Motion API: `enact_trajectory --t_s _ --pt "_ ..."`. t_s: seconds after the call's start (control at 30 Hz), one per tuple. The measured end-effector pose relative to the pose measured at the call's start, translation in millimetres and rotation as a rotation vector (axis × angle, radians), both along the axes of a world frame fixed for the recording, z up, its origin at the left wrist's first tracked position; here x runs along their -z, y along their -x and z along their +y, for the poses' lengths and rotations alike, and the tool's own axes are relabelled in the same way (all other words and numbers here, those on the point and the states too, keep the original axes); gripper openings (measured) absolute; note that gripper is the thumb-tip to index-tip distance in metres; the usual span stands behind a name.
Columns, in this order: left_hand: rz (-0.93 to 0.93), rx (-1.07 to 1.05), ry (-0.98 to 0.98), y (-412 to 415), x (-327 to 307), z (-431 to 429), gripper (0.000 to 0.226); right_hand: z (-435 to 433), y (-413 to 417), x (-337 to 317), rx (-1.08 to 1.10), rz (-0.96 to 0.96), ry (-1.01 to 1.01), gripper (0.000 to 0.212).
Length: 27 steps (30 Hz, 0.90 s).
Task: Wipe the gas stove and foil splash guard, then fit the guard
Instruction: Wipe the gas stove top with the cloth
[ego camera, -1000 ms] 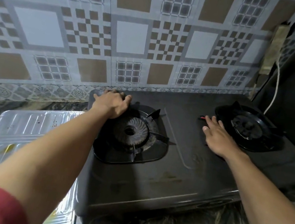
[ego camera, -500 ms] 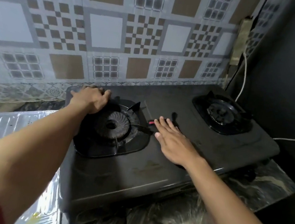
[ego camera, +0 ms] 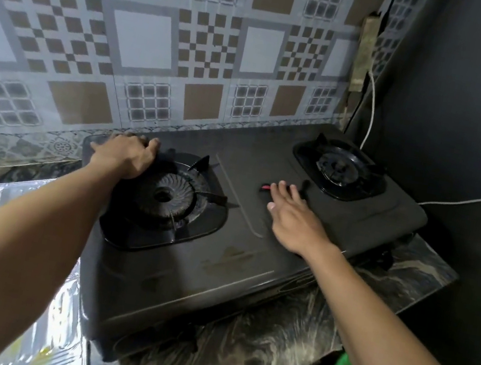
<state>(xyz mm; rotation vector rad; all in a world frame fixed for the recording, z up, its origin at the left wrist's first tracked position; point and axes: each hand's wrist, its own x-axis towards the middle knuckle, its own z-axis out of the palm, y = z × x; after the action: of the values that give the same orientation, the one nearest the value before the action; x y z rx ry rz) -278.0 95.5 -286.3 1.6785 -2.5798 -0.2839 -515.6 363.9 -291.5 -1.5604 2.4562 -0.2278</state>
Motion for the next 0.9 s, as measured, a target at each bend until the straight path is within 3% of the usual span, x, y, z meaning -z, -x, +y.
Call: enact_trajectory --t_s 0.2,0.37,0.7,0.9 --pt "0.004 -0.007 -0.022 -0.2 1.4 -3.7 0.071 15.8 -62.8 3.3 -0.223 0.035 0.021 0.056" --pt "0.002 -0.006 -0.011 0.4 0.2 -3.8 0.072 39.5 -53.4 -2.3 -0.286 -0.009 0.001 0.054" --pt "-0.001 -0.014 -0.003 1.6 -2.3 3.5 0.073 38.3 29.6 -7.9 0.152 -0.025 -0.051 0.054" --pt "-0.012 -0.007 -0.007 1.5 -2.5 3.0 0.073 37.3 -38.6 -2.0 -0.006 0.022 0.007 0.055"
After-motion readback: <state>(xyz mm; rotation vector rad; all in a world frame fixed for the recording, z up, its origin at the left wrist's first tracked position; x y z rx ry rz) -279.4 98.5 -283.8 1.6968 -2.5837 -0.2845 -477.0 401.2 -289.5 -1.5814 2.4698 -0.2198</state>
